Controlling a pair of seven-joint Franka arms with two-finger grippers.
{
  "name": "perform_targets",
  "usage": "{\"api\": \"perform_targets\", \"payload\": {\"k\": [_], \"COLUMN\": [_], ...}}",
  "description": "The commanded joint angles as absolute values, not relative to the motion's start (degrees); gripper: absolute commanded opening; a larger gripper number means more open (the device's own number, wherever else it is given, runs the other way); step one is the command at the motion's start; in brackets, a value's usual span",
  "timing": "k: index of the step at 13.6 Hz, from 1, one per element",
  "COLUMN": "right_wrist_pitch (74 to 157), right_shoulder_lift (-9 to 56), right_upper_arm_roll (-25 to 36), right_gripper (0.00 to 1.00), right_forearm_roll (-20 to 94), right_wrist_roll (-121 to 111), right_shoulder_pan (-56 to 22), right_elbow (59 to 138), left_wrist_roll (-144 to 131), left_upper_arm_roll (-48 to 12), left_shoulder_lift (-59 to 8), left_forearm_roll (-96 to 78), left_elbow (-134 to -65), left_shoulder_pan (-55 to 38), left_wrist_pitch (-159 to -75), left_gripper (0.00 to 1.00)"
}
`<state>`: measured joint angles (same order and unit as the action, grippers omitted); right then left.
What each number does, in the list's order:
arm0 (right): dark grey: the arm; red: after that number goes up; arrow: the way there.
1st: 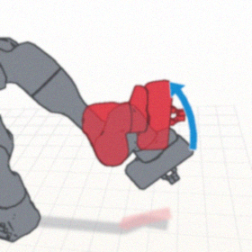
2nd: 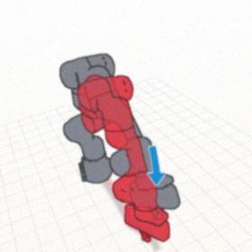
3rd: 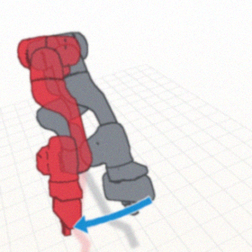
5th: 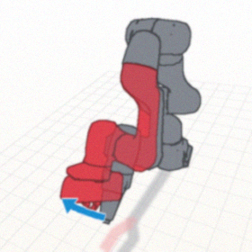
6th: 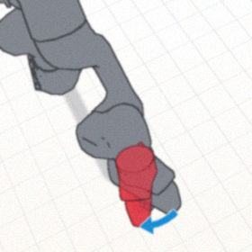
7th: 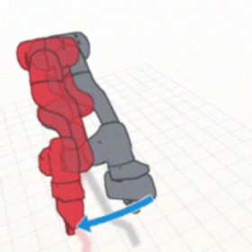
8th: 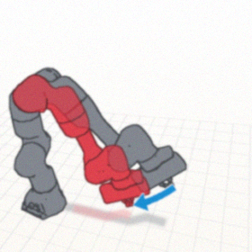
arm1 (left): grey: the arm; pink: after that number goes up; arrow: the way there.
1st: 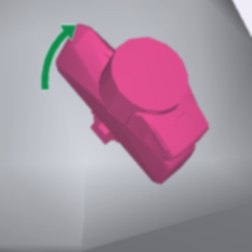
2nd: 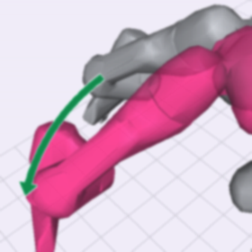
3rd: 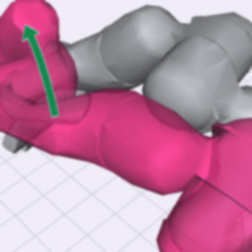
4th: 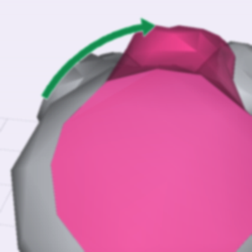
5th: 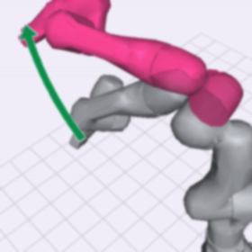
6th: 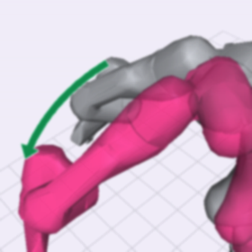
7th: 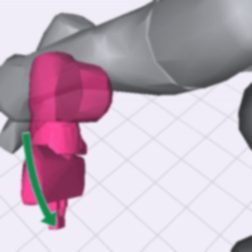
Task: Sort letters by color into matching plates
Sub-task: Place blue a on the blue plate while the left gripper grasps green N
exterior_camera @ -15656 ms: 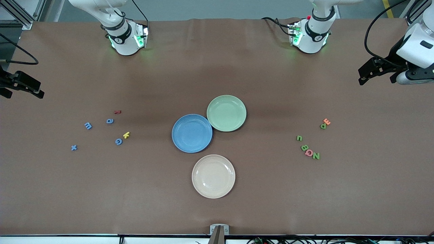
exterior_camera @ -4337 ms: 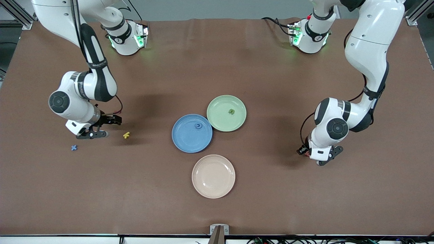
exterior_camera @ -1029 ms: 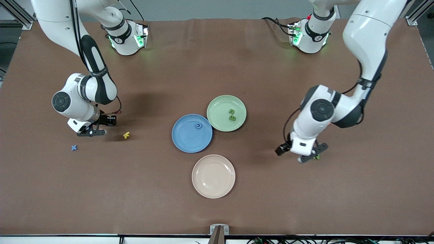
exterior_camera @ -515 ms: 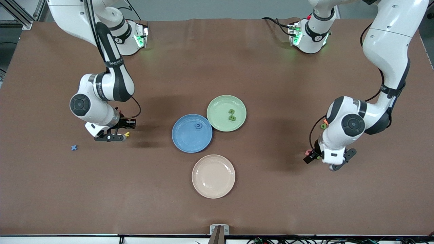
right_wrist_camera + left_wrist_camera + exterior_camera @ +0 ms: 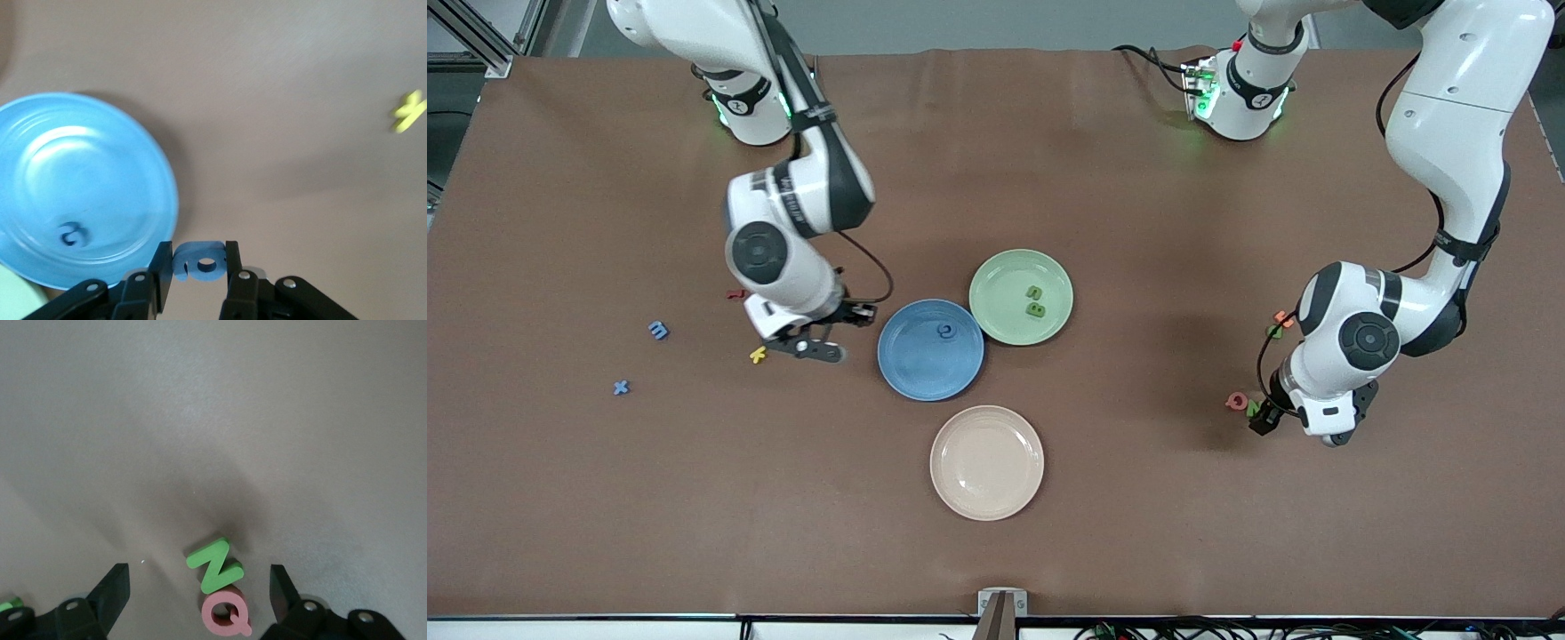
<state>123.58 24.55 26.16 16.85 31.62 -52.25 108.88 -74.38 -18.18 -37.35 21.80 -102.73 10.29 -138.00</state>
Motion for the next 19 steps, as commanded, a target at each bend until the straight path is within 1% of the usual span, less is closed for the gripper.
{"api": "perform_targets", "payload": {"k": [1, 3, 6, 8, 9, 11, 12, 13, 14, 16, 17, 18, 19], "right_wrist_pitch": [123.3, 124.3, 128.7, 129.9, 130.3, 130.8, 130.8, 130.8, 130.9, 131.1, 131.0, 131.0, 131.0], "right_shoulder_lift": [31.4, 34.0, 36.3, 36.9, 37.2, 37.4, 37.5, 37.8, 38.0, 38.3, 38.3, 38.3, 38.3], "right_upper_arm_roll": [26.6, 24.9, 22.6, 22.0, 21.6, 21.0, 20.9, 20.8, 20.8, 20.8, 20.8, 20.8, 20.8], "right_gripper": [0.22, 0.22, 0.22, 0.22, 0.22, 0.22, 0.23, 0.23, 0.23, 0.24, 0.25, 0.28, 0.36], "right_forearm_roll": [17.8, 17.9, 17.9, 17.9, 17.9, 20.3, 20.9, 21.0, 21.0, 20.9, 20.9, 20.9, 20.9], "right_wrist_roll": [37.7, 40.2, 42.7, 43.4, 43.4, 43.3, 43.3, 43.3, 43.3, 43.1, 42.8, 42.7, 42.7], "right_shoulder_pan": [-54.3, -54.5, -54.5, -54.5, -54.5, -54.4, -54.5, -54.5, -54.5, -54.3, -54.0, -53.9, -53.8], "right_elbow": [102.5, 100.5, 100.3, 100.3, 100.3, 100.3, 100.3, 100.3, 100.3, 100.4, 100.4, 100.4, 100.4], "left_wrist_roll": [-79.4, -82.1, -86.0, -86.9, -87.1, -88.3, -88.9, -88.8, -88.2, -87.6, -87.0, -86.4, -86.1], "left_upper_arm_roll": [-17.4, -17.3, -17.4, -17.4, -17.4, -17.4, -17.4, -17.4, -17.4, -17.4, -17.3, -17.4, -17.4], "left_shoulder_lift": [-38.1, -38.7, -39.9, -40.2, -40.4, -40.5, -40.8, -40.9, -41.0, -41.0, -41.0, -41.0, -41.0], "left_forearm_roll": [22.8, 22.7, 22.7, 22.7, 22.7, 22.5, 22.8, 22.9, 22.9, 22.9, 22.9, 22.9, 22.9], "left_elbow": [-101.7, -101.5, -100.1, -100.0, -100.0, -100.0, -100.0, -100.0, -100.0, -100.0, -100.0, -100.0, -100.0], "left_shoulder_pan": [10.0, 9.9, 9.8, 9.9, 9.9, 9.4, 9.4, 9.3, 9.2, 9.5, 9.5, 9.5, 9.4], "left_wrist_pitch": [-137.7, -137.8, -137.8, -137.8, -137.8, -137.8, -137.8, -137.8, -137.8, -137.8, -137.8, -137.8, -137.8], "left_gripper": [0.85, 0.82, 0.78, 0.75, 0.72, 0.69, 0.65, 0.6, 0.53, 0.32, 0.23, 0.14, 0.03]}}
